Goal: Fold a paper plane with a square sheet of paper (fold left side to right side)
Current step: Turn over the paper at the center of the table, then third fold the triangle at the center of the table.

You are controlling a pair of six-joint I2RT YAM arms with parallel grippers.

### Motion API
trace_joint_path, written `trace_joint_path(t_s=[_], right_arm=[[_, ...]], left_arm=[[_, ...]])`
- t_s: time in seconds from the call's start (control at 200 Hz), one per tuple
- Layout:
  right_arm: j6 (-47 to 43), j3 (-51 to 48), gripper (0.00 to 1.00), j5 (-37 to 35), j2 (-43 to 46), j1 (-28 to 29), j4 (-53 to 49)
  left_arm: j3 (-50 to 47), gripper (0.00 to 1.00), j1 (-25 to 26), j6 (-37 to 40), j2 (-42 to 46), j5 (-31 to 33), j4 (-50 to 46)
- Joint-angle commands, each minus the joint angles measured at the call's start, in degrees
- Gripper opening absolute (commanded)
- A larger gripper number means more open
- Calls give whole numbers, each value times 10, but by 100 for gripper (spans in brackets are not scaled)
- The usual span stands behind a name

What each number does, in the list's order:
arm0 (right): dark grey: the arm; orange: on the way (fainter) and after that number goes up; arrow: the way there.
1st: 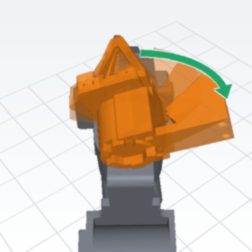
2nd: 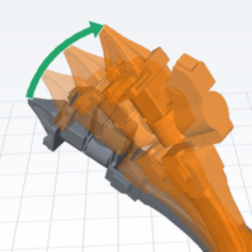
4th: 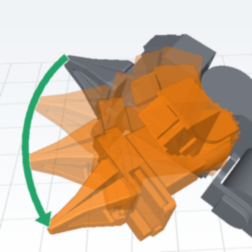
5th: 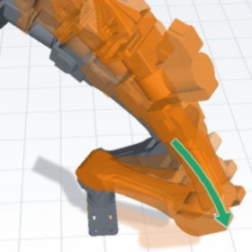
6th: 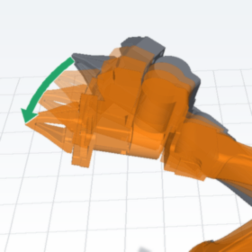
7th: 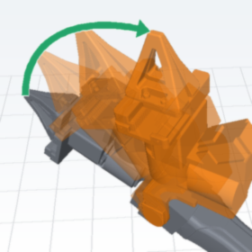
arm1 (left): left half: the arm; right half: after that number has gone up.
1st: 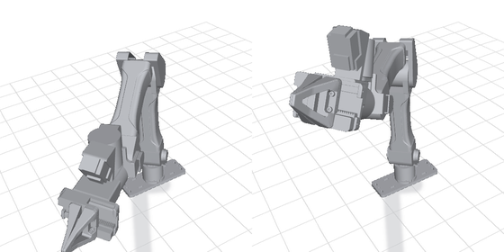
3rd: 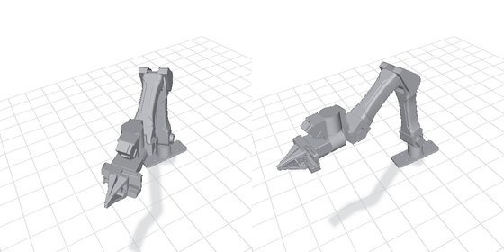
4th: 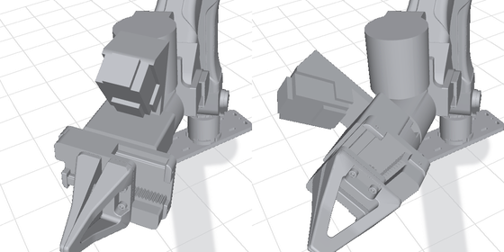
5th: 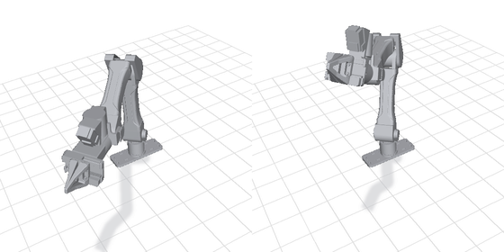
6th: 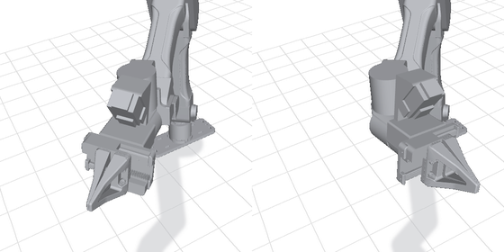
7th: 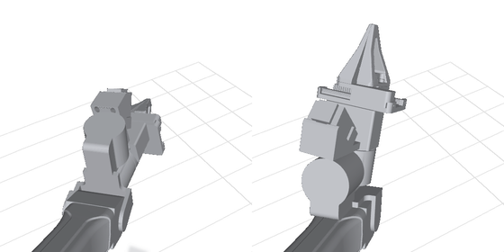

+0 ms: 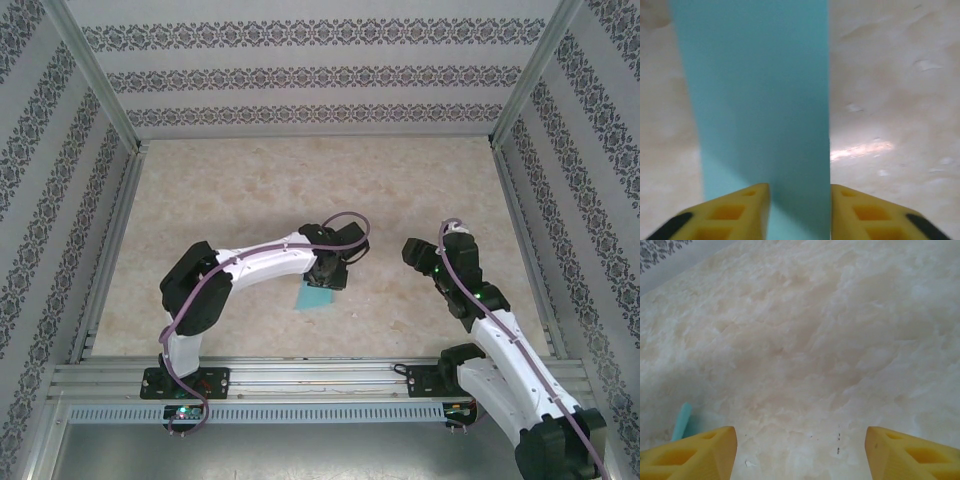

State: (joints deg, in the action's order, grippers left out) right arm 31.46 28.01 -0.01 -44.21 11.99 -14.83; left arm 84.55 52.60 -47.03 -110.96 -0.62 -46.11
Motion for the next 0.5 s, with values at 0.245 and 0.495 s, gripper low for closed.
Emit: trace_joint_path(t_s=[0.245,0.495], right_arm=[[19,46,63,161,-71,-10,0],[89,60,41,223,-179,68,50]], left_arm=[[-101,51,-80,13,105,-181,229],[-226,46,-173,43,211,-231,316]])
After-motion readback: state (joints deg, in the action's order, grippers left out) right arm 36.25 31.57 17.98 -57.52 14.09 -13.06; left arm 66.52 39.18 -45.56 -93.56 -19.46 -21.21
